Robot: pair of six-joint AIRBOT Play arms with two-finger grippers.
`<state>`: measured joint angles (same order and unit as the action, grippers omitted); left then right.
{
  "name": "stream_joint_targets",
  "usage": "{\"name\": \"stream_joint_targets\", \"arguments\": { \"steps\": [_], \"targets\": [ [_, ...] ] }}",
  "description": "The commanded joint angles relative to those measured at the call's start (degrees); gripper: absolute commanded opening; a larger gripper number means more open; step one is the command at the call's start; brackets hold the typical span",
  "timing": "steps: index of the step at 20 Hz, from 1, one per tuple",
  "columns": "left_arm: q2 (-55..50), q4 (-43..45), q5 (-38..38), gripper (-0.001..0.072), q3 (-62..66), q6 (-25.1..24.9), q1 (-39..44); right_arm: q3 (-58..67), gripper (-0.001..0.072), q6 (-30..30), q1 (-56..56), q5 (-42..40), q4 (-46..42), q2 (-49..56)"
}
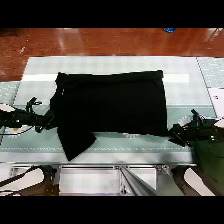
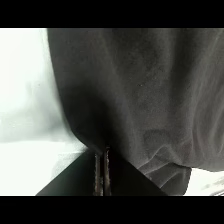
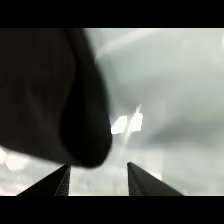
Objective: Fold the shirts.
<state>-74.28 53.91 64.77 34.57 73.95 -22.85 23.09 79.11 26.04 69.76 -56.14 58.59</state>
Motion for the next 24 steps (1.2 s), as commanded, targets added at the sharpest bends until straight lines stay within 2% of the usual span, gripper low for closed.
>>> {"name": "stream_joint_targets", "arguments": {
  "steps": [1, 3, 6, 9, 10, 13, 14, 17, 19, 22, 24],
  "targets": [
    [0.0, 0.0, 0.2, 0.0026, 0.0, 0.0, 0.0, -0.1, 0.0403, -1.1, -0.2, -9.6, 6.6, 5.4],
    [0.0, 0.0, 0.2, 0.0027, 0.0, 0.0, 0.0, 0.1, 0.0353, -3.3, -0.2, -13.0, 12.2, 8.5],
    [0.0, 0.0, -0.1, 0.0026, 0.0, 0.0, 0.0, 2.3, 0.0315, -7.0, -0.2, -11.8, 17.1, 12.7],
    [0.0, -1.9, -0.5, 0.0027, 0.0, 0.0, 0.0, 4.6, 0.0127, -9.8, -0.2, -8.9, 17.6, 14.5],
    [0.0, -3.5, -0.9, 0.0027, 0.0, -0.4, 0.0, 5.5, 0.0024, -12.9, -0.2, -7.3, 18.1, 14.5],
    [0.5, -10.7, 0.6, 0.0026, 3.6, -2.3, 0.0, 12.3, 0.0023, -15.0, -0.2, 0.8, 18.2, 13.9],
    [1.2, -14.6, 2.0, 0.0026, 6.1, -4.5, 0.0, 16.3, 0.0022, -14.3, -0.2, 2.6, 18.2, 12.4],
    [5.1, -28.7, 3.6, 0.0026, 18.3, -6.0, 0.0, 34.1, 0.0022, -9.9, -0.2, 5.0, 18.0, 7.0],
    [8.0, -34.8, 2.9, 0.0026, 29.7, -6.0, 0.0, 49.6, 0.0022, -6.8, -0.2, 5.5, 17.4, 4.2],
    [12.4, -34.3, 0.4, 0.0026, 49.0, -5.7, -0.1, 71.5, 0.0023, -2.5, -0.2, 5.1, 14.0, 0.8],
    [15.5, -28.3, -0.2, 0.0026, 59.6, -3.7, -0.7, 81.8, 0.0023, -0.2, -0.2, 5.4, 10.3, -2.2]
  ]
}}
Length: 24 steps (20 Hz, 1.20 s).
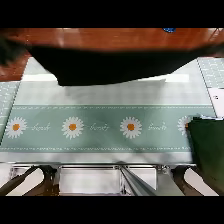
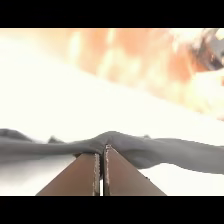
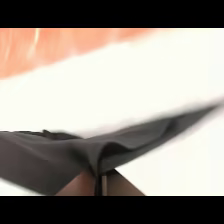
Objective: Fold the shirts.
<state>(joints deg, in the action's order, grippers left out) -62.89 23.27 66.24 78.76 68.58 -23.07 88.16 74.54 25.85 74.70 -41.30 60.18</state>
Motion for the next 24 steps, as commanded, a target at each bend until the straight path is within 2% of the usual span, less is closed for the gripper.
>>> {"name": "stream_joint_targets", "arguments": {
  "steps": [1, 4, 6, 8, 11, 14, 16, 18, 21, 22, 24],
  "targets": [
    [6.1, 7.9, -1.7, 0.0026, 20.1, 3.8, -1.0, 20.0, 0.0023, 5.2, 0.0, 0.4, -7.0, -5.8],
    [13.6, 25.9, -1.7, 0.0026, 28.3, 7.6, -2.8, 23.5, 0.0023, 8.1, 0.0, 0.4, -15.5, -13.4],
    [19.5, 36.5, -1.6, 0.0026, 29.1, 10.3, -3.3, 23.5, 0.0023, 9.8, 0.0, 2.3, -20.5, -18.0],
    [24.2, 43.7, -0.6, 0.0026, 29.1, 11.1, -2.2, 23.5, 0.0023, 11.7, 0.0, 5.5, -25.5, -21.6],
    [28.6, 54.1, -0.4, 0.0026, 29.1, 12.1, 8.4, 23.5, 0.0023, 13.4, 0.0, 9.4, -29.0, -24.8],
    [29.0, 66.1, 2.6, 0.0026, 29.0, 15.9, 20.0, 22.7, 0.0023, 14.0, 0.0, 12.9, -28.1, -24.9],
    [28.0, 73.6, 5.3, 0.0026, 27.7, 17.4, 23.7, 18.9, 0.0023, 14.0, 0.0, 13.8, -26.0, -24.9],
    [26.0, 76.3, 6.4, 0.0026, 23.9, 17.7, 24.1, 12.1, 0.0023, 13.3, 0.0, 14.0, -21.6, -24.9],
    [20.2, 75.4, 6.2, 0.0026, 16.2, 20.3, 24.2, -2.0, 0.0023, 10.5, 0.0, 10.8, -12.9, -24.0],
    [17.3, 74.5, 5.8, 0.0026, 13.5, 21.0, 24.2, -7.3, 0.0023, 8.9, 0.0, 9.6, -9.0, -22.9],
    [10.7, 73.2, 2.5, 0.0026, 8.9, 22.8, 24.2, -15.3, 0.0023, 5.7, 0.0, 4.2, -6.5, -19.7]
  ]
}}
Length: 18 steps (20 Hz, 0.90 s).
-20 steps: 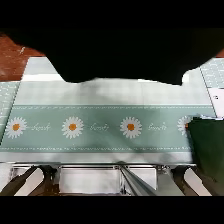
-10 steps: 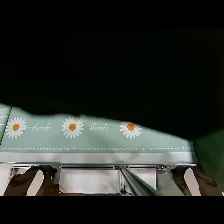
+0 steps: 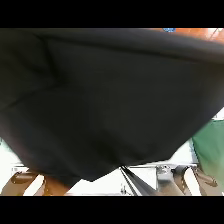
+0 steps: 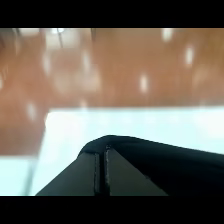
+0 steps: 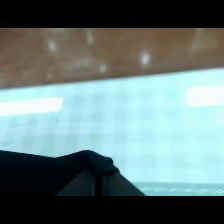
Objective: Fold the shirts.
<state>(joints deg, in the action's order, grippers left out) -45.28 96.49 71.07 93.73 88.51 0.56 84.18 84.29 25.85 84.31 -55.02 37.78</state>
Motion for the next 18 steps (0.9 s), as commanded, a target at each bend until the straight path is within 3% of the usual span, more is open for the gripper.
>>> {"name": "stream_joint_targets", "arguments": {
  "steps": [1, 5, 11, 15, 18],
  "targets": [
    [-10.5, -0.5, -4.3, 0.0026, -7.3, 3.8, 0.5, -14.3, 0.0023, -5.1, 0.0, -9.0, 7.2, 5.6],
    [-27.1, -8.0, -11.5, 0.0026, -7.8, 5.6, 0.5, -16.3, 0.0023, -11.6, -2.0, -14.6, 13.5, 22.9],
    [-47.3, -16.4, -21.2, 0.0026, -3.2, 12.0, 0.5, -6.4, 0.0023, -11.9, -9.3, -28.9, 13.8, 49.5],
    [-55.9, -20.5, -18.3, 0.0026, 2.3, 12.9, 0.3, 5.3, 0.0023, -7.8, -9.1, -24.1, 12.8, 60.7],
    [-56.7, -22.0, -12.9, 0.0026, 3.6, 11.0, -1.5, 6.6, 0.0023, -8.2, -9.0, -18.8, 10.1, 61.0]
  ]
}}
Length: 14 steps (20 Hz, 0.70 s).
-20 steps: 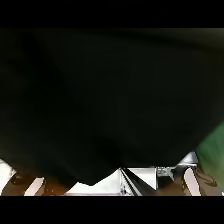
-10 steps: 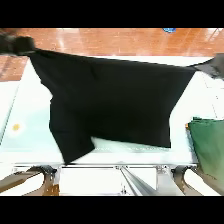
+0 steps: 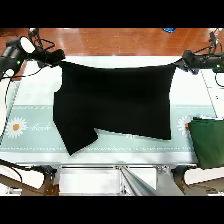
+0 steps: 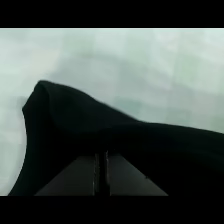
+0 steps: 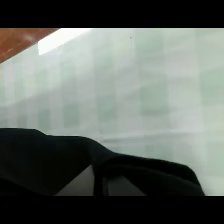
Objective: Fold the shirts.
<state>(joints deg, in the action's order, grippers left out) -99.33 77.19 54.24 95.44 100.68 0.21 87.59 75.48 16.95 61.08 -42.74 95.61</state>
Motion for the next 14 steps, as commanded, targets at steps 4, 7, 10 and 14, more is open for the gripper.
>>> {"name": "stream_joint_targets", "arguments": {
  "steps": [4, 7, 10, 14],
  "targets": [
    [-3.1, -5.0, 19.1, 0.0026, 2.1, -15.5, -4.8, 2.2, 0.0023, 0.3, -0.3, 21.9, -16.3, 2.8],
    [-4.8, -5.4, 21.4, 0.0026, -0.7, -15.6, -5.2, -3.7, 0.0023, 0.8, -1.8, 21.8, -20.3, 2.8],
    [-7.7, -9.6, 22.6, 0.0027, -2.3, -15.6, -3.9, -8.0, 0.0023, 1.0, -2.4, 15.6, -16.3, 2.8],
    [-8.1, -9.3, 24.9, 0.0209, -1.7, -14.5, -3.7, -8.2, 0.0295, 4.7, -2.4, 15.5, -16.2, 2.7]
  ]
}}
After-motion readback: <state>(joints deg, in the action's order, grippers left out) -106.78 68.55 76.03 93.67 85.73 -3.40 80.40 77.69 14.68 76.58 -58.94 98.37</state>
